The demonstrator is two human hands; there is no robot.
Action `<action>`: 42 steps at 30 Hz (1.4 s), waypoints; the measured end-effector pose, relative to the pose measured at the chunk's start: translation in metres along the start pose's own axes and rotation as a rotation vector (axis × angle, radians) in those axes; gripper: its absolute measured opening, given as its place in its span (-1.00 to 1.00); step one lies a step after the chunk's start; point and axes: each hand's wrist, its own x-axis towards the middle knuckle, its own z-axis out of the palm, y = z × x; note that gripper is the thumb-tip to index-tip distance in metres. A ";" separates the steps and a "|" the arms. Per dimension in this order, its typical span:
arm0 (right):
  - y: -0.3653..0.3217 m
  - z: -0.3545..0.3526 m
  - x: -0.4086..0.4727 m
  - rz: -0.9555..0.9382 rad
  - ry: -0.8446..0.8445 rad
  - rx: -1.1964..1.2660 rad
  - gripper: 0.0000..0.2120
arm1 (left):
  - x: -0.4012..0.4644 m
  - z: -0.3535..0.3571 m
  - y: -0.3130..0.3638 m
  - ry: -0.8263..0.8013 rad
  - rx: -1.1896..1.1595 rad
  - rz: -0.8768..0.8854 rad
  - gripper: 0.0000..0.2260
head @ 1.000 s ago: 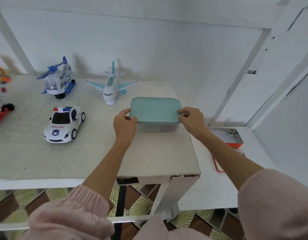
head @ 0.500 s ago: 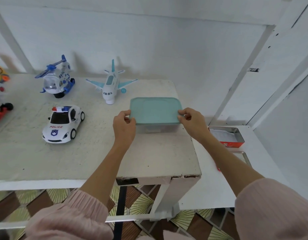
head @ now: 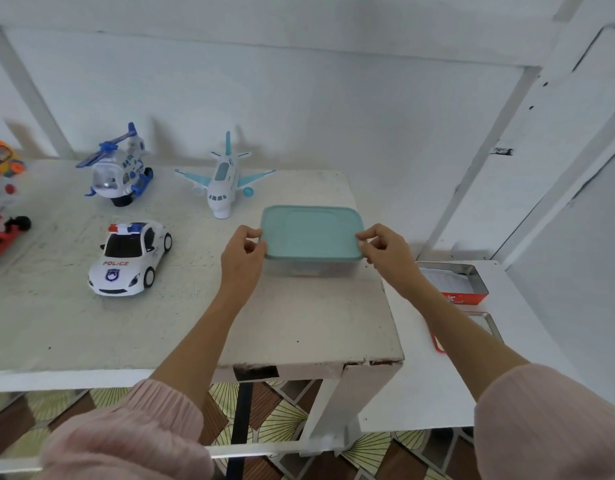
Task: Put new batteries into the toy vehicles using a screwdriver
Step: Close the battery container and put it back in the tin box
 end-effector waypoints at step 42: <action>-0.019 0.004 0.046 -0.034 -0.160 -0.540 -0.75 | 0.047 -0.010 0.006 -0.268 0.143 -0.020 -0.81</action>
